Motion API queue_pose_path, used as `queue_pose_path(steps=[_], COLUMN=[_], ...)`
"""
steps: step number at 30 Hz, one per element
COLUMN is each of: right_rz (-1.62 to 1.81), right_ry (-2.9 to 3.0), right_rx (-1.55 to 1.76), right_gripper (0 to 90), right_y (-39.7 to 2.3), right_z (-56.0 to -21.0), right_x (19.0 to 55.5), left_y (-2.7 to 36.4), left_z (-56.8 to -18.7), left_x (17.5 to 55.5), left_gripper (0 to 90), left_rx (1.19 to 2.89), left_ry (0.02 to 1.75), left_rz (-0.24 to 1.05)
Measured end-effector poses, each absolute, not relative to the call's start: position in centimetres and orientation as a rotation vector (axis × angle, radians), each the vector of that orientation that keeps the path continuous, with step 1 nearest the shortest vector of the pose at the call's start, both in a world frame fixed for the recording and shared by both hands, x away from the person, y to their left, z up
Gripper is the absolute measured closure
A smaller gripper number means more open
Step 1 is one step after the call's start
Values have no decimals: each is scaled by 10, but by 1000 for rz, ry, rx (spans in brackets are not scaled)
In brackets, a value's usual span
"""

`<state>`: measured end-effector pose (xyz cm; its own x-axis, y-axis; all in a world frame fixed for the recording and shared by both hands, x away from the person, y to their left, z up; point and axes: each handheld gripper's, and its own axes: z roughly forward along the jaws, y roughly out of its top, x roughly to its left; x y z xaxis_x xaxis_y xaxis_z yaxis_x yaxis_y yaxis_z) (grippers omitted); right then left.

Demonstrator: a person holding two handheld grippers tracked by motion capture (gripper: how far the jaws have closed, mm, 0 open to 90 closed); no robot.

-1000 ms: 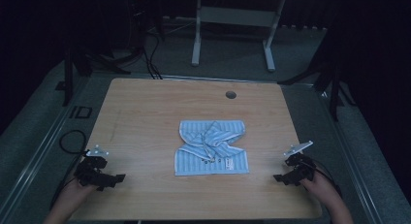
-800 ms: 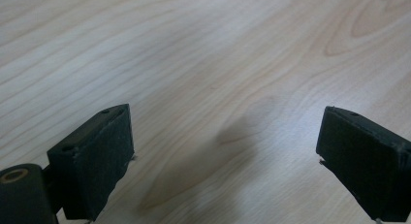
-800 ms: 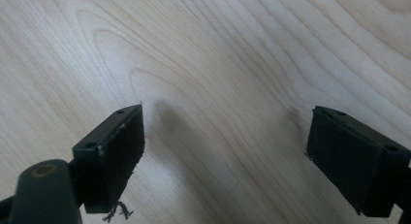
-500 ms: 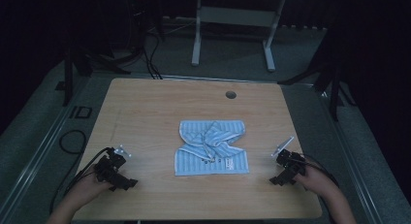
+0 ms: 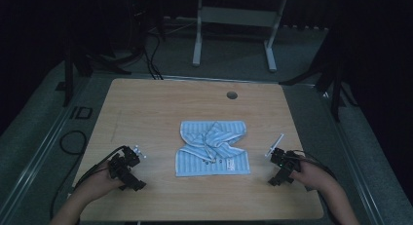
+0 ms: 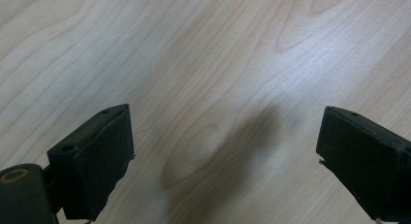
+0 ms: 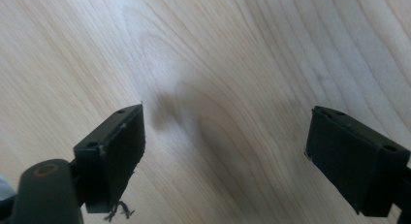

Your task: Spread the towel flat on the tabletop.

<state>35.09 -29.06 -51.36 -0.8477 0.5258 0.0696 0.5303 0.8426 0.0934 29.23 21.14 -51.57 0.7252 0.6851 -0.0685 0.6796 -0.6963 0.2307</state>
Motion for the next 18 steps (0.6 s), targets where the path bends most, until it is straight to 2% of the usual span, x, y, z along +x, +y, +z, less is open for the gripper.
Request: queue_pose_path(steps=[7, 10, 12, 18], right_rz=[-178, -179, -184, -232], right_ry=[-3013, -3020, -3023, -3066], right_rx=[-825, -827, -817, -756], right_gripper=[138, 138, 146, 197], right_y=[-281, -276, -274, -268], right_z=[-512, -512, -512, -508], right_x=[352, 353, 355, 360], left_y=[195, 184, 176, 153], left_z=[-508, -506, -505, -504], left_x=[299, 302, 305, 313], left_gripper=[60, 65, 140, 141], left_rx=[2691, 2700, 2698, 2706], left_ry=[1013, 984, 964, 932], left_rz=[0, 37, 56, 107])
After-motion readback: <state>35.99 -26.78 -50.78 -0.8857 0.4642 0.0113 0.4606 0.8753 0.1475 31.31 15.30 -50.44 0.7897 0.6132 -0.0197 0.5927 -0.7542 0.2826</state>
